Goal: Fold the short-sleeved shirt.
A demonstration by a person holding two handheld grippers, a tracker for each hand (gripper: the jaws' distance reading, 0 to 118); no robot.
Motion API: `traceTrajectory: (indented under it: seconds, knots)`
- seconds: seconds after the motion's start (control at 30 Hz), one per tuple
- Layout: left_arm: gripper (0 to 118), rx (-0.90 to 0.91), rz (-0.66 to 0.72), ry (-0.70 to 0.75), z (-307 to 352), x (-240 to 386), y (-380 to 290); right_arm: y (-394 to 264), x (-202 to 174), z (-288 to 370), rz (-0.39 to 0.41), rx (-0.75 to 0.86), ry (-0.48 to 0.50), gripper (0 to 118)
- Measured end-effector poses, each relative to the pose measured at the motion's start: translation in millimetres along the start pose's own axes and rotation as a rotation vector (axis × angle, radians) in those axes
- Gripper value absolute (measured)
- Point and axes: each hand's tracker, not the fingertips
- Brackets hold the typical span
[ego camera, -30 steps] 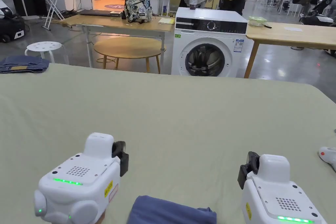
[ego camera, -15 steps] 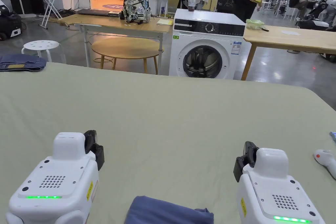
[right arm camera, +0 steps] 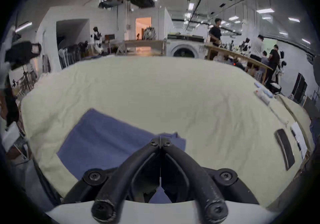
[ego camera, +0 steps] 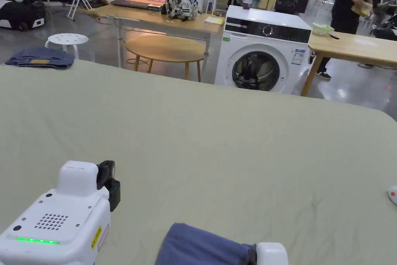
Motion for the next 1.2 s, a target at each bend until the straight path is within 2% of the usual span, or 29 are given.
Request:
traceTrajectory:
  seconds: [0.17, 0.33, 0.57, 0.7, 0.77, 0.93, 1.03, 1.13, 1.17, 1.2]
  knots:
    - [0, -0.082, 0.049, -0.005, 6, -7, -19, -12, -4, -35, 0.005, -0.068, -0.046, 0]
    - [0, -0.239, 0.093, -0.081, 4, -7, -44, -7, -3, -38, -0.003, -0.080, -0.055, 0]
    - [1, -0.613, 0.376, -0.379, -49, -17, -72, -6, 1, -35, -0.006, -0.100, -0.038, 0]
    - [29, -0.765, 0.516, -0.534, -82, -18, -83, -5, 3, -34, -0.014, -0.109, -0.026, 0]
    - [35, -0.811, 0.552, -0.626, -97, -17, -89, -4, 4, -33, -0.017, -0.111, -0.020, 0]
    - [76, -0.941, 0.713, -0.816, -122, -7, -112, -4, 7, -33, -0.024, -0.113, -0.013, 0]
    - [79, -1.065, 0.724, -0.818, -140, 7, -135, -5, 7, -33, -0.026, -0.111, -0.009, 0]
    - [79, -1.042, 0.786, -0.945, -147, 12, -146, -5, 8, -33, -0.027, -0.111, -0.006, 0]
    - [78, -1.063, 0.814, -0.937, -149, 15, -148, -5, 8, -32, -0.031, -0.111, -0.004, 0]
    - [70, -1.073, 0.827, -0.933, -137, 25, -140, -5, 9, -32, -0.034, -0.111, -0.003, 0]
